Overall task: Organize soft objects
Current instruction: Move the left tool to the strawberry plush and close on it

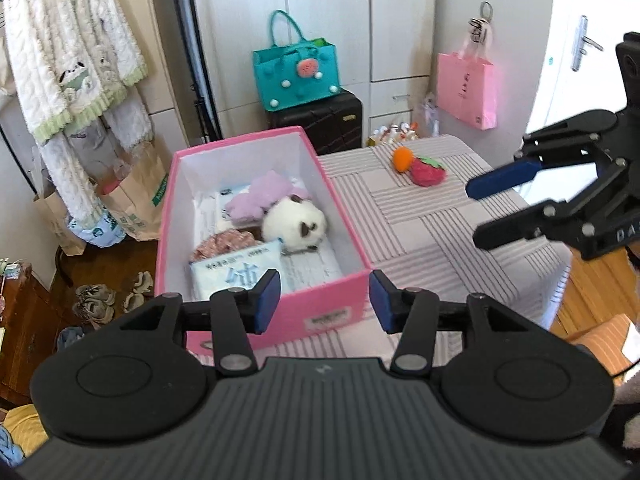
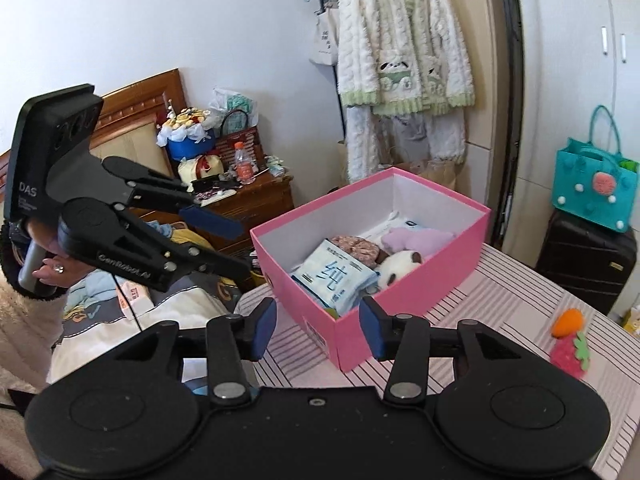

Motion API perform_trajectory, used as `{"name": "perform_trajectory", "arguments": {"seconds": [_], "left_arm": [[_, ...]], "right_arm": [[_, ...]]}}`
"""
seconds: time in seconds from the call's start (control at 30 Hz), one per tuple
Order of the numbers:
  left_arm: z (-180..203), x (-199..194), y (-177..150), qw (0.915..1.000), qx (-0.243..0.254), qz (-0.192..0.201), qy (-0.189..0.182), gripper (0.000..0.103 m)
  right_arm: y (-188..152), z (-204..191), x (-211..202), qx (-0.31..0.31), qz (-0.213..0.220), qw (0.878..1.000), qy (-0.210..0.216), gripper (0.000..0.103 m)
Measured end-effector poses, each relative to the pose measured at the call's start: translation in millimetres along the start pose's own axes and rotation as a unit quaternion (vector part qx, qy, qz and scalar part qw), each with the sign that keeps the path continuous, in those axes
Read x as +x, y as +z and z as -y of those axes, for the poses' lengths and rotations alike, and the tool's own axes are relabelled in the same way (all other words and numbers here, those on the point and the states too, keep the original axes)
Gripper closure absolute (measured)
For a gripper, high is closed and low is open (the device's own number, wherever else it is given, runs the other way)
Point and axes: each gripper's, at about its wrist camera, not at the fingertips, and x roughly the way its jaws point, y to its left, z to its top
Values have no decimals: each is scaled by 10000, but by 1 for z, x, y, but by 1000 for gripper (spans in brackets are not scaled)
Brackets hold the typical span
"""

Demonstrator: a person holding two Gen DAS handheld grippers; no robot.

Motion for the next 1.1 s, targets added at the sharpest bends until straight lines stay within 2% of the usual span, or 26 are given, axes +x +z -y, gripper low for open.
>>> {"name": "perform_trajectory", "arguments": {"seconds": [0.17,0.23,0.57,0.73,0.77,0.83,0.9,1.0,1.1], "left_arm": [[22,-5,-5,9997,200,16,-154,52],[30,-4,-7,9993,256,32,-256,46],[63,19,-15,9962,409,25,-769,41],[73,39,-17,9949,246,250,-943,40],[76,43,-17,9946,254,350,-940,39],[84,52,-19,9935,372,701,-817,27],[89,62,-18,9936,325,852,-660,26],[95,80,-11,9935,274,889,-661,26],[101,97,-3,9932,216,919,-684,26]], "right_arm": [[-17,0,-24,-43,86,9996,-265,46],[-24,2,-33,-23,118,9993,-356,44],[-66,16,-55,191,107,9959,-878,35],[-85,34,-60,449,112,9955,-831,31],[-89,40,-60,509,134,9950,-853,31],[-96,48,-60,579,192,9938,-930,30],[-103,59,-60,621,235,9923,-1046,29],[-110,77,-55,696,229,9896,-1240,28],[-115,96,-49,823,281,9863,-1405,18]]}}
